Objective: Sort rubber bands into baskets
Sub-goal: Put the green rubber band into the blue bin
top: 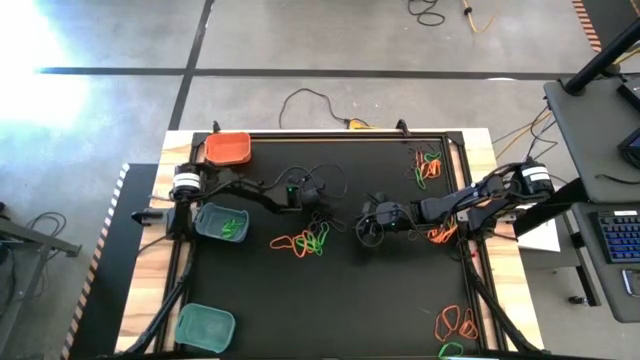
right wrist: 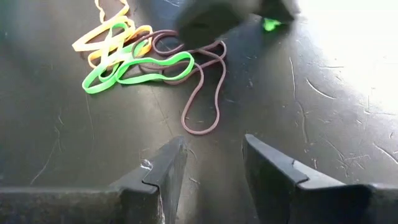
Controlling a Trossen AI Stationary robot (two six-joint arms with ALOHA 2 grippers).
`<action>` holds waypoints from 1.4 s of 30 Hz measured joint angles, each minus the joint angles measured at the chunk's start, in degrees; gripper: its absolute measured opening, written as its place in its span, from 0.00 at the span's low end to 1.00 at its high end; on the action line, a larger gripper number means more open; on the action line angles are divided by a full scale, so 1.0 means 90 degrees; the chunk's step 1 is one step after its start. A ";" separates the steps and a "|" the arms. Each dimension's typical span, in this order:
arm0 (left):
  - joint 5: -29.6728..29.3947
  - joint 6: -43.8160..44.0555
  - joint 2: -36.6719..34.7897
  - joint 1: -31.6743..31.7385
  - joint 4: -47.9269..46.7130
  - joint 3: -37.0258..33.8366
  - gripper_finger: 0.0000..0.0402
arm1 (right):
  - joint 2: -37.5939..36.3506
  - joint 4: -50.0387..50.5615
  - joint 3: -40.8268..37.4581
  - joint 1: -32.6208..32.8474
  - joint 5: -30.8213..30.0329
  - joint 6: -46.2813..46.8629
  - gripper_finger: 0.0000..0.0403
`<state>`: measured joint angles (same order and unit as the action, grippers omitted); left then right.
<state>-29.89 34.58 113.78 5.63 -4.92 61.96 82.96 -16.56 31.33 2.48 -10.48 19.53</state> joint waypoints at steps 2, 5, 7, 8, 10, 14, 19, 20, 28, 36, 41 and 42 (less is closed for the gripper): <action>-0.0105 -0.0120 -0.0317 -0.0117 -0.0328 -0.0022 0.03 | 0.0000 0.0000 0.0002 0.0000 0.0000 0.0002 0.37; -0.0644 -0.0148 -0.1039 -0.0317 -0.1061 -0.0005 0.02 | 0.0000 -0.0002 0.0002 0.0000 0.0000 0.0002 0.37; -0.1033 -0.0113 -0.1520 -0.0527 -0.1734 -0.0030 0.01 | 0.0000 -0.0003 0.0002 0.0000 0.0002 0.0002 0.37; -0.1155 -0.0041 -0.1743 -0.0656 -0.2126 -0.0059 0.00 | 0.0000 -0.0010 0.0002 0.0000 0.0001 0.0002 0.37; -0.1277 0.0257 -0.2240 -0.0979 -0.2945 -0.0090 0.00 | 0.0000 -0.0024 0.0002 0.0000 0.0000 0.0002 0.37; -0.1347 0.1375 -0.3071 -0.1612 -0.5094 -0.0083 0.00 | -0.0002 -0.0049 0.0002 0.0000 0.0001 0.0002 0.37; -0.0650 0.3664 -0.3668 -0.2224 -0.7805 -0.0121 0.00 | -0.0002 -0.0053 0.0005 0.0000 0.0002 0.0002 0.37; -0.0518 0.4038 -0.3708 -0.2291 -0.8105 -0.0174 0.00 | -0.0002 -0.0053 0.0005 0.0000 0.0002 0.0002 0.37; 0.0840 0.4672 -0.3937 -0.2204 -0.8296 -0.1413 0.00 | -0.0002 -0.0053 0.0005 0.0125 0.0013 0.0390 0.37; 0.1417 0.4841 -0.4156 -0.2137 -0.7195 -0.2422 0.00 | -0.0002 -0.0267 0.0010 0.0544 0.0055 0.0352 0.37; 0.1218 0.4864 -0.4136 -0.2034 -0.7127 -0.2457 0.00 | -0.0005 -0.0262 0.0010 0.0675 0.0115 0.0445 0.37; 0.1217 0.4856 -0.4115 -0.2005 -0.7140 -0.2458 0.00 | -0.0005 -0.0267 0.0010 0.0711 0.0231 0.0468 0.37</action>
<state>-18.94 78.28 76.75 -12.41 -69.18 39.84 82.91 -18.96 31.42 8.88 -8.40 23.74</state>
